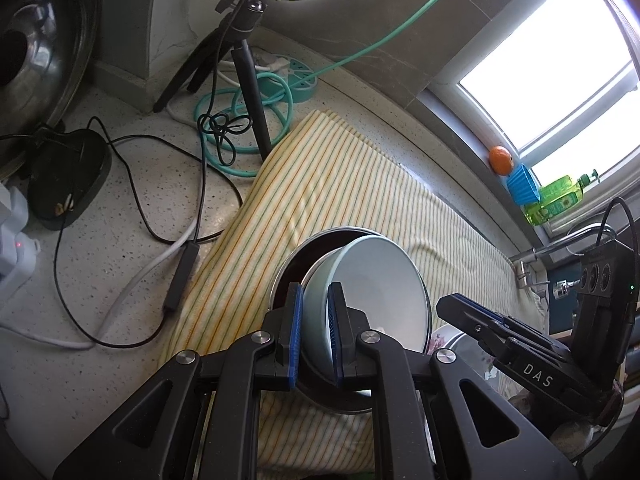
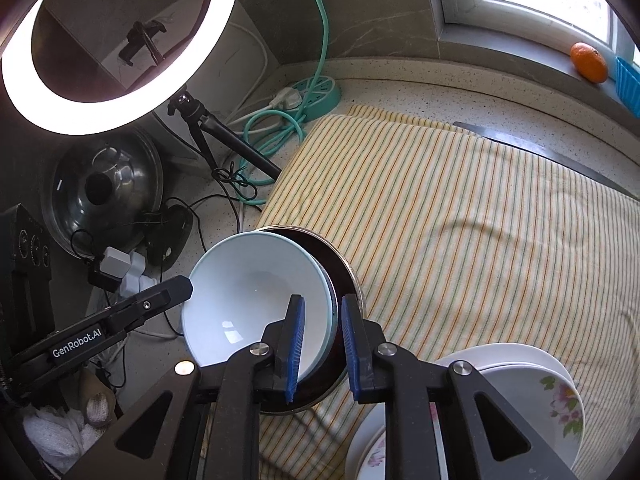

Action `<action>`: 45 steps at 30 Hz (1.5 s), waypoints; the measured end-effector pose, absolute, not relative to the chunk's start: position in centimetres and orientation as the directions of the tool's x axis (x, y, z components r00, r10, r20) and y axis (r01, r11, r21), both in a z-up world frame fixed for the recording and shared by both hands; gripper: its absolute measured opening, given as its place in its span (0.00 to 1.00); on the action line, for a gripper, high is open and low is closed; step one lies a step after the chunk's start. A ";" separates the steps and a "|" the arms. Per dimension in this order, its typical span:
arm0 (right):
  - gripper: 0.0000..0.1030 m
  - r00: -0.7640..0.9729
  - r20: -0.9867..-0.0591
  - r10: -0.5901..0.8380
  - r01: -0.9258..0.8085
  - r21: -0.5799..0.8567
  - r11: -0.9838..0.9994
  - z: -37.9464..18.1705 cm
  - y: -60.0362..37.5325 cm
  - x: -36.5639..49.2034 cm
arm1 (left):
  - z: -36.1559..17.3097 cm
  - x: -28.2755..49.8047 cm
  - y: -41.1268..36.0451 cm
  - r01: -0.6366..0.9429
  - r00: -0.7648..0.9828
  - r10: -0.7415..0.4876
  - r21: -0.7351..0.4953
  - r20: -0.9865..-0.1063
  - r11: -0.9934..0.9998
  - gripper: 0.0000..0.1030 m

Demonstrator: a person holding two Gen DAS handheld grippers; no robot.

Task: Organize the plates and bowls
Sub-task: 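Lower the pale blue bowl into the steel bowls with the right gripper, then grip the bowl stack rim with the right gripper and lift it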

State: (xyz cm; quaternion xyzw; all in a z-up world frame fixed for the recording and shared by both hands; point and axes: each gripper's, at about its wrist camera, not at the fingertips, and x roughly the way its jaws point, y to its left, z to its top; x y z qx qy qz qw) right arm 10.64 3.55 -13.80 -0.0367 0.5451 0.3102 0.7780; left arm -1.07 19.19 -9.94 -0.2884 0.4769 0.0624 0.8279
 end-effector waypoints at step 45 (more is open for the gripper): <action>0.18 0.174 -0.886 0.429 -0.460 0.312 0.831 -16.4 1.8 11.7 | -12.4 -2.2 20.3 -0.408 0.508 -0.200 -0.439 -0.837 0.800 0.10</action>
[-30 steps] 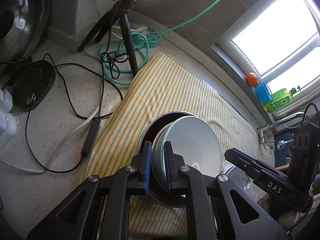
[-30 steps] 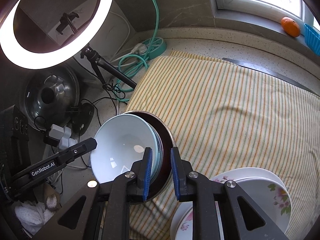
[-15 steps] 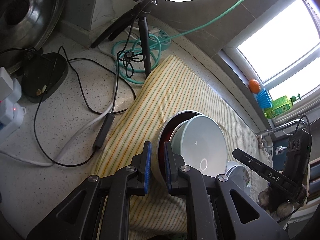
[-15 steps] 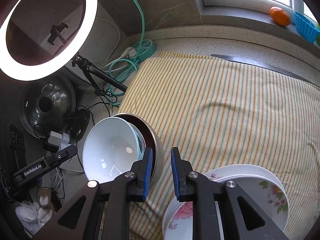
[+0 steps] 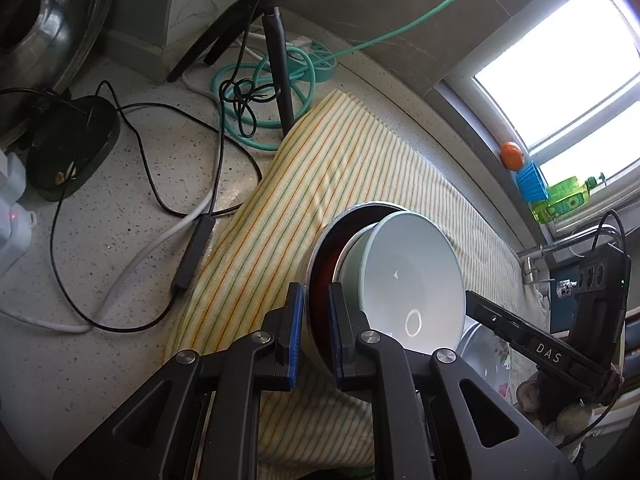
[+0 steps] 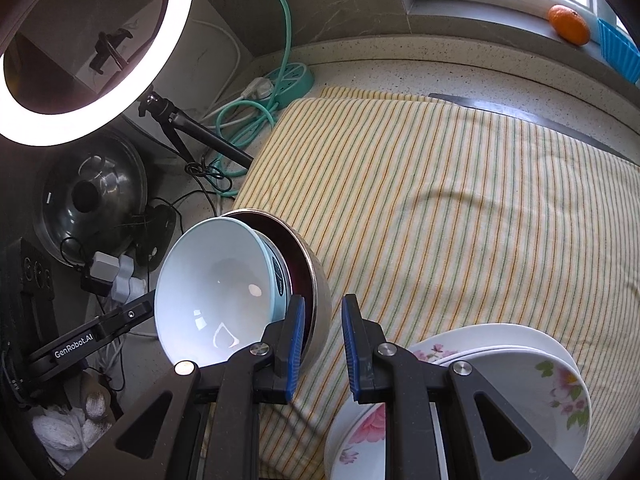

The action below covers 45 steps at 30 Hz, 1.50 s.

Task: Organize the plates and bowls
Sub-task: 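Grip the bowl stack rim with the right gripper and lift it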

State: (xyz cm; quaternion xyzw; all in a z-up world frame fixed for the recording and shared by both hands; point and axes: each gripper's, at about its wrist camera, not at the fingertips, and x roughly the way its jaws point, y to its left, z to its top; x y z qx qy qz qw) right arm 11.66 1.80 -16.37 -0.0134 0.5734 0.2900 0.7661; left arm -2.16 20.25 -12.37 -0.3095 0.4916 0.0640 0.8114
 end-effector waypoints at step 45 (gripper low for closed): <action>0.10 0.146 -0.882 0.448 -0.443 0.347 0.827 -14.9 1.5 10.6 | -10.5 -2.5 19.7 -0.378 0.540 -0.210 -0.458 -0.815 0.804 0.09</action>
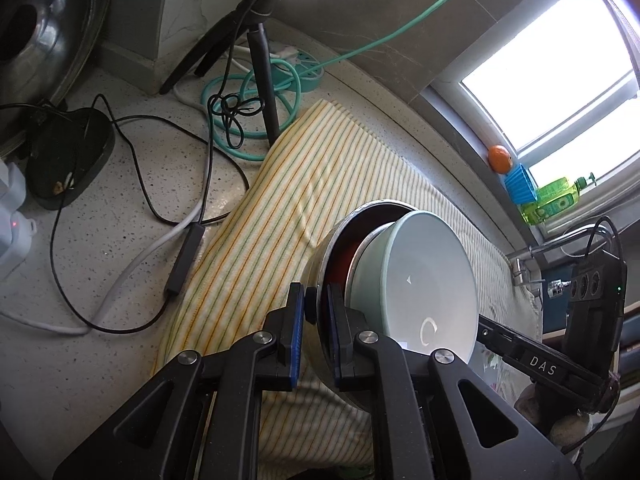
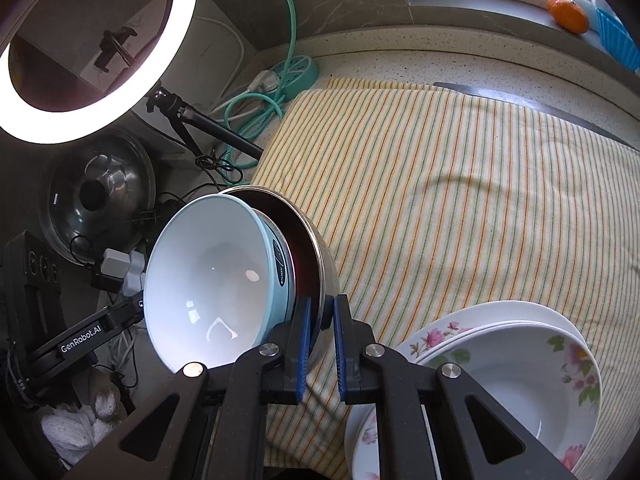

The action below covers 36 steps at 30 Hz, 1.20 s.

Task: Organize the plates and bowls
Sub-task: 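Grip the bowl stack rim with the right gripper and lift it, then carry the bowl stack with the right gripper onto the floral plate stack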

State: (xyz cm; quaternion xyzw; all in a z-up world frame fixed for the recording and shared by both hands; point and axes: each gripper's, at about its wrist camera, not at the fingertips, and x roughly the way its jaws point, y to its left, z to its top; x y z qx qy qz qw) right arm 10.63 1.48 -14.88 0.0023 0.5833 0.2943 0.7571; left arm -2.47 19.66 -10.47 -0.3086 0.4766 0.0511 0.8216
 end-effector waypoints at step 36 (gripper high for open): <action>0.10 0.296 -0.876 0.381 -0.281 0.301 0.911 -9.1 -13.9 6.4 | -7.4 -0.6 6.2 -0.118 0.493 -0.371 -0.483 -0.787 0.868 0.09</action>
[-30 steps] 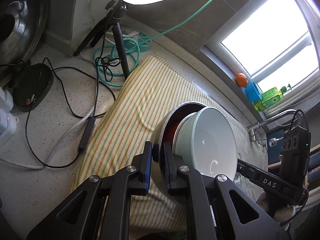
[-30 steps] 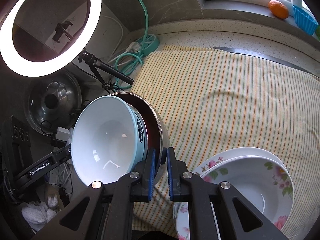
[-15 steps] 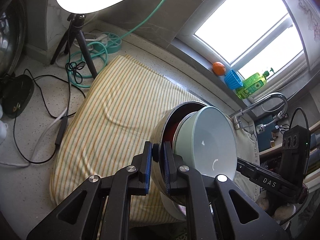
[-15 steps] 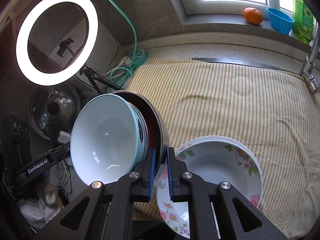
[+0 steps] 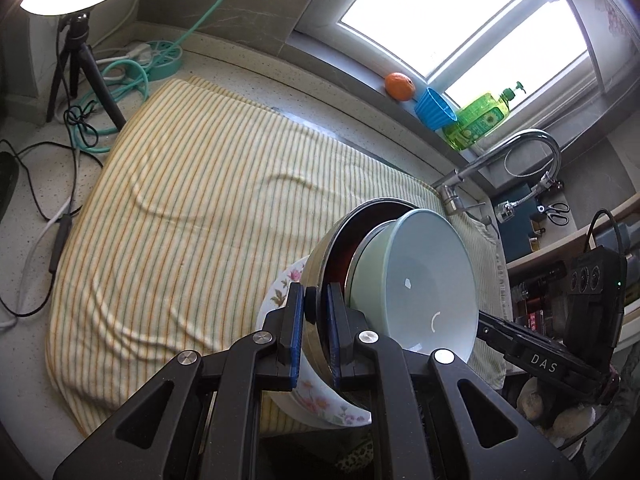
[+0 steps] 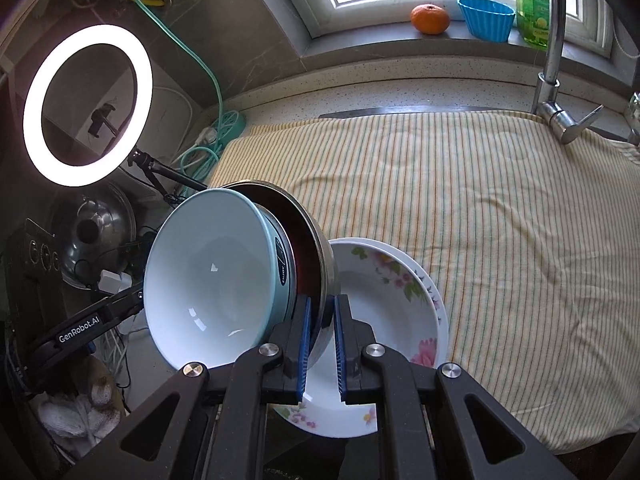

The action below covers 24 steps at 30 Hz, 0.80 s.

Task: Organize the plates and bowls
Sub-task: 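Carry the bowl stack with the right gripper onto the floral plate stack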

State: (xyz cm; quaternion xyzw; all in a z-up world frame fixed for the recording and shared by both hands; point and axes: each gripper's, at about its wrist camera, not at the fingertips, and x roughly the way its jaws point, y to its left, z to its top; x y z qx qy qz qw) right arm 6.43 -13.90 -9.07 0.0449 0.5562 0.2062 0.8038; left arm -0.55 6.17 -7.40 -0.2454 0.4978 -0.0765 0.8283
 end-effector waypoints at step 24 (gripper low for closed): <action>0.10 0.241 -0.909 0.341 -0.218 0.292 0.931 -12.8 -18.1 5.6 | -10.4 -0.8 2.5 -0.114 0.399 -0.386 -0.463 -0.832 0.879 0.09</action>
